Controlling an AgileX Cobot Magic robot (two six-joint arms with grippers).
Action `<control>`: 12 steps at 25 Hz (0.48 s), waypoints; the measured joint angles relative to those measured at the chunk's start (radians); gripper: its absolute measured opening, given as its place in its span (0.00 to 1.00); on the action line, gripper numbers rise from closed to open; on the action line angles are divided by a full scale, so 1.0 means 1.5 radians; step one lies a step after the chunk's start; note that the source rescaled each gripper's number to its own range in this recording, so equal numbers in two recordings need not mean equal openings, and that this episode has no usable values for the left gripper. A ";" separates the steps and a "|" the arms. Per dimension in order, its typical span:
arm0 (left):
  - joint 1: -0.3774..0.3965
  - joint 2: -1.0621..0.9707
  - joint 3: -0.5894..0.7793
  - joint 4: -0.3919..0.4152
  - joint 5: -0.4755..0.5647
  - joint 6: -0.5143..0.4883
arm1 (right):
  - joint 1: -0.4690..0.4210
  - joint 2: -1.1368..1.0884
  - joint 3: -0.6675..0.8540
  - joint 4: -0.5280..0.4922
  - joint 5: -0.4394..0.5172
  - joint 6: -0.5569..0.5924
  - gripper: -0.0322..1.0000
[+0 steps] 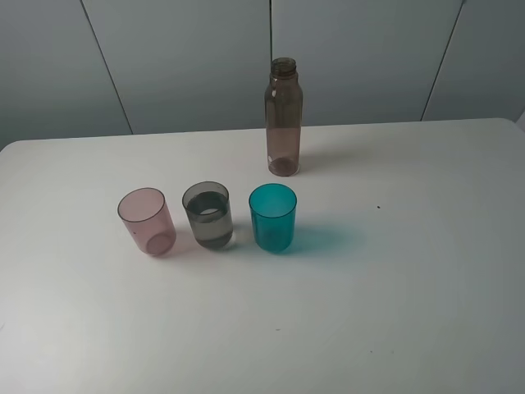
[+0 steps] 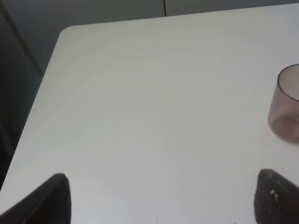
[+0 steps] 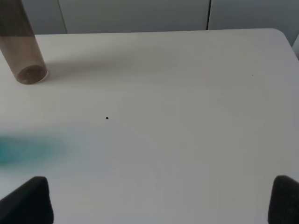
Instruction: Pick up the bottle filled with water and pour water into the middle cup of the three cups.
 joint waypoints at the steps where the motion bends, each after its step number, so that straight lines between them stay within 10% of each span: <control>1: 0.000 0.000 0.000 0.000 0.000 0.000 | 0.000 0.000 0.000 0.000 0.000 0.000 1.00; 12: 0.000 0.000 0.000 0.000 0.000 0.000 | 0.000 0.000 0.000 0.000 0.000 0.003 1.00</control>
